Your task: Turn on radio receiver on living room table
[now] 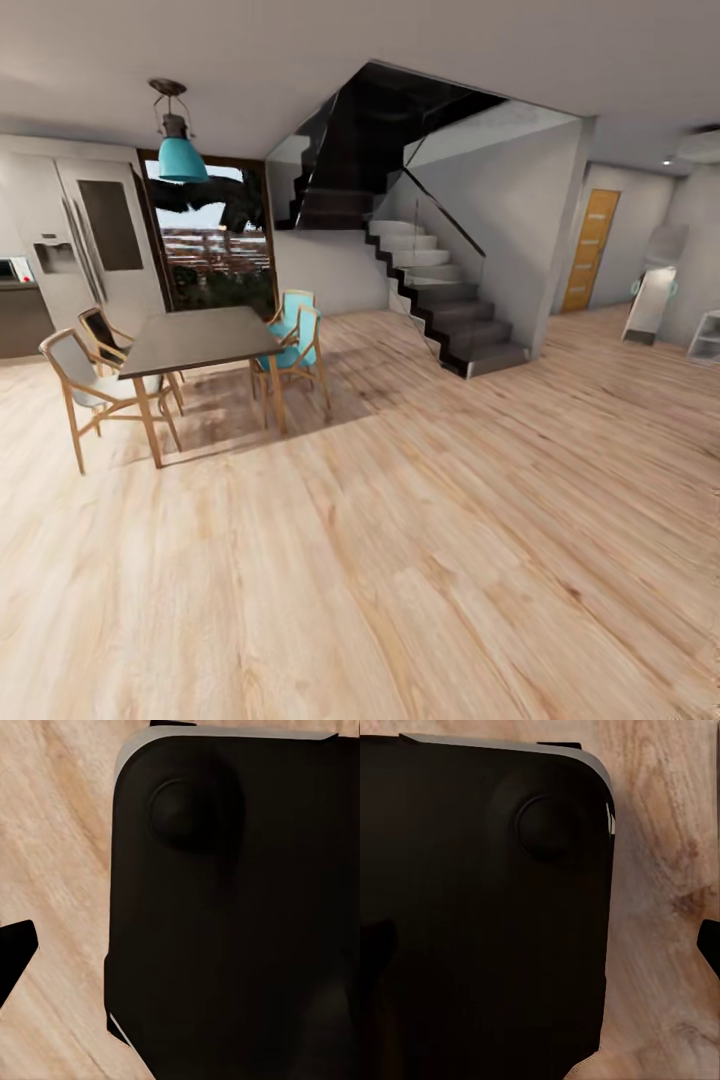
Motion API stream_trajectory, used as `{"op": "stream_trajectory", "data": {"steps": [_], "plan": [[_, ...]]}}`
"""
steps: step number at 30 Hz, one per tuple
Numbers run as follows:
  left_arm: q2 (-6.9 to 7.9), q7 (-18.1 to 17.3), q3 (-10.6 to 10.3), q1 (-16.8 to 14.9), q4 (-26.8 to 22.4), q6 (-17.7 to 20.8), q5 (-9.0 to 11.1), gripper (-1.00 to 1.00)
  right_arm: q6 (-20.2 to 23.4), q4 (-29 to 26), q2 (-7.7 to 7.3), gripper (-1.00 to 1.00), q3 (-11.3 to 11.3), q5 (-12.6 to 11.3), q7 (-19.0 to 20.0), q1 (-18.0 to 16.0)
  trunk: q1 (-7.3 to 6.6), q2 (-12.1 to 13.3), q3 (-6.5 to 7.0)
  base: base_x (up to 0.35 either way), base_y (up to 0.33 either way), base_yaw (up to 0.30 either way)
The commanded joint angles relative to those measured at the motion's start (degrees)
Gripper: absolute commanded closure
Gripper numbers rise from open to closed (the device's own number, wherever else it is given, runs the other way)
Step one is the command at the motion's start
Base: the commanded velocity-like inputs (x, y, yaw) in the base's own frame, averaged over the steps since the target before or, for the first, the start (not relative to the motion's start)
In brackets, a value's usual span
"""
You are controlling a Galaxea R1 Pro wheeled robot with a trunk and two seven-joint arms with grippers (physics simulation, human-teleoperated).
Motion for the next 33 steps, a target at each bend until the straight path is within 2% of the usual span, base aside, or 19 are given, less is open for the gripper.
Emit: {"op": "stream_trajectory", "data": {"steps": [1,12,13,18,33], "plan": [[0.0,0.0,0.0,0.0,0.0,0.0,0.0,-1.0,0.0,0.0,0.0,-1.0,0.0,0.0,0.0,0.0,0.0,0.0,0.0,0.324,0.0,-0.284],[0.04,0.0,0.1,0.0,0.0,-0.3,-0.1,-1.0,0.1,0.0,-0.03,-1.0,-0.1,-0.1,0.1,0.0,0.0,0.0,0.0,0.311,0.0,-0.283],[0.05,0.0,0.1,0.0,0.0,-2.0,-0.1,-1.0,0.1,0.0,-0.03,-1.0,-0.1,-0.1,0.2,0.0,0.0,0.0,0.0,0.082,0.0,-0.112],[0.05,0.0,0.1,0.0,0.1,-3.3,0.0,-1.0,0.1,0.0,-0.07,-1.0,-0.2,-0.4,0.1,0.0,0.0,0.0,0.0,0.039,0.0,-0.066],[0.05,0.0,0.1,0.0,0.1,-3.8,0.0,-1.0,0.2,0.0,-0.03,-1.0,-0.6,-0.9,0.0,0.0,0.0,0.0,0.0,0.003,0.0,-0.25]]}}
